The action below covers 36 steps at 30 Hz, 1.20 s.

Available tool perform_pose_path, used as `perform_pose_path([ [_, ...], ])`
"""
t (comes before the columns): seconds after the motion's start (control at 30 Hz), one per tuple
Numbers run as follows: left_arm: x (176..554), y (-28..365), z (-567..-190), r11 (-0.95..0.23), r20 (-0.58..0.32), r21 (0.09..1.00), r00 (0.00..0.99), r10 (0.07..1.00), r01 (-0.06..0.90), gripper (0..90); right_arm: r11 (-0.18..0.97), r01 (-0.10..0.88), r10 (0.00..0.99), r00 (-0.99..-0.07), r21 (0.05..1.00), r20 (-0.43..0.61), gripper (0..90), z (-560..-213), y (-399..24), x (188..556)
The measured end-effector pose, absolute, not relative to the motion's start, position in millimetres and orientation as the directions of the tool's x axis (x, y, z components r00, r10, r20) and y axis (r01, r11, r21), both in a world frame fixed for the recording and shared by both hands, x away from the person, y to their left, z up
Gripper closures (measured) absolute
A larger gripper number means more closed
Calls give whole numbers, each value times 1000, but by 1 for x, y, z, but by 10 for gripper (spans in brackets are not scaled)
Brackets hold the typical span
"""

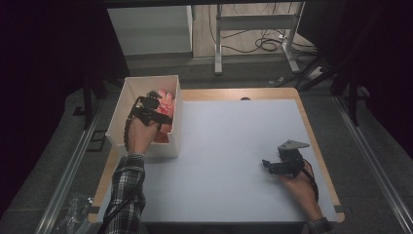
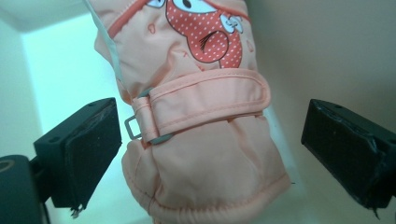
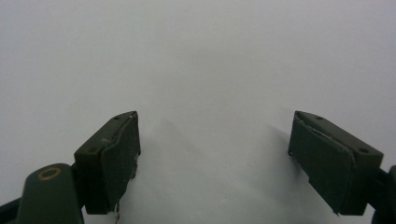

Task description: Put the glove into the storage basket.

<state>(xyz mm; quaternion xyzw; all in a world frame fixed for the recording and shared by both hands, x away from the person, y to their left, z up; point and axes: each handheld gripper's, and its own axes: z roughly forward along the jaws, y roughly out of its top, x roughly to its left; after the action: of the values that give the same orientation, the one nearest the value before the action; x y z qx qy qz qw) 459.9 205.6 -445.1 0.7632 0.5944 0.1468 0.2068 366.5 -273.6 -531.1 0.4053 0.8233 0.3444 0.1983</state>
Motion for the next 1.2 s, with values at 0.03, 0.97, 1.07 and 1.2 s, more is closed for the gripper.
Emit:
perform_pose_path([
  [0.03,458,206,-443,-211,-23,497,256,966,842,52,435,530,804,-593,728,-48,170,-531,-274,366],
  [0.97,423,201,-407,-231,-46,673,351,935,703,47,436,530,803,-593,728,-49,170,-531,-274,366],
  [1.07,419,199,-402,-232,-58,687,370,927,689,45,435,530,804,-593,728,-49,170,-531,-274,366],
  [1.2,413,192,-395,-248,-49,704,394,918,665,45,435,530,804,-593,728,-49,170,-531,-274,366],
])
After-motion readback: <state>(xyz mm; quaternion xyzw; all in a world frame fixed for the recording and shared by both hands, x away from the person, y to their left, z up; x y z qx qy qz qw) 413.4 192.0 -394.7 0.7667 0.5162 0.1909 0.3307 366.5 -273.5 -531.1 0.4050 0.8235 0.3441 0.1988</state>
